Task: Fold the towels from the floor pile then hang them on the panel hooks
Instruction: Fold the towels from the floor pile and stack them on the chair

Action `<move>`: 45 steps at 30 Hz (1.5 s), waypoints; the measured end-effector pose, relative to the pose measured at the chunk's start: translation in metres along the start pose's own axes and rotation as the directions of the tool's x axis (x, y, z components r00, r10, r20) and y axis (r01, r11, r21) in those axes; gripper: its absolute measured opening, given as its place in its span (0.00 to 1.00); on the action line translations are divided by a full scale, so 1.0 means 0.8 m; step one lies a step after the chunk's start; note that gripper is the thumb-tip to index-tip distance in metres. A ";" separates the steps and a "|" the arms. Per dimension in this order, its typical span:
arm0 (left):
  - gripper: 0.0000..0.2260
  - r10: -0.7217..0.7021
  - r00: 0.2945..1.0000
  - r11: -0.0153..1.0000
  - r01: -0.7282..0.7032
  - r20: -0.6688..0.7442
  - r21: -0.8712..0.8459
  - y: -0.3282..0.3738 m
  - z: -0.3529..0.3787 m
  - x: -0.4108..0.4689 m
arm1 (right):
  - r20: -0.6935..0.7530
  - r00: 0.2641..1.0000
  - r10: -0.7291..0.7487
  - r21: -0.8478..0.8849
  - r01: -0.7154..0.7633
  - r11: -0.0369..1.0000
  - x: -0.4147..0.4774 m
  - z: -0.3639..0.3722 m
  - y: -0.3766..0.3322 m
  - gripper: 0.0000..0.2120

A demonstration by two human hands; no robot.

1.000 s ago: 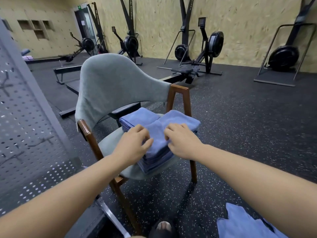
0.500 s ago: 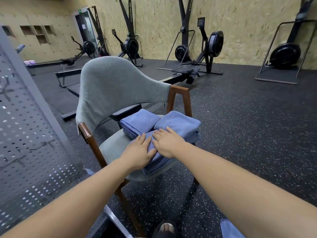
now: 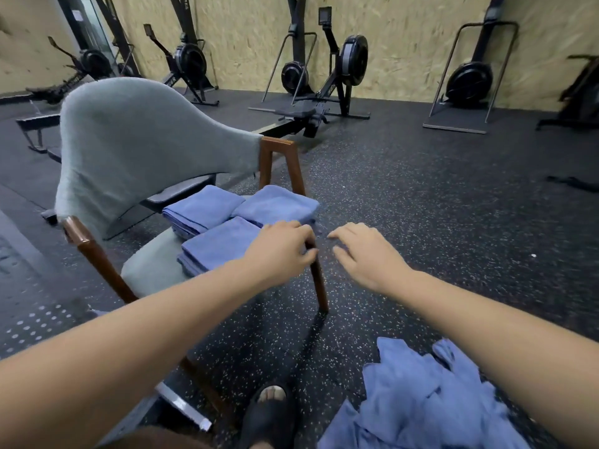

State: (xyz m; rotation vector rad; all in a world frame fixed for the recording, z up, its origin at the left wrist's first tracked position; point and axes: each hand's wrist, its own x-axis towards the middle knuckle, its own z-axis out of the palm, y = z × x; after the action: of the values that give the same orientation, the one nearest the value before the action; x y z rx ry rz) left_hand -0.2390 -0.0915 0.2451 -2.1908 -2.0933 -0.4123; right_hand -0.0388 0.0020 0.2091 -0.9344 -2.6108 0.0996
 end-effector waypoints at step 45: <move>0.03 0.044 0.957 0.831 0.125 0.288 -0.543 0.269 0.332 -0.075 | 0.240 0.528 0.815 0.636 -0.720 0.279 -0.350 0.146 0.133 0.10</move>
State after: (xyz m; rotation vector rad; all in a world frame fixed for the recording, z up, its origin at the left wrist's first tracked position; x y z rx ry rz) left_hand 0.0081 -0.0978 0.0020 -2.6600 -2.4106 -0.8532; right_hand 0.1826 -0.0838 -0.0074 -1.7080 -1.4623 1.1255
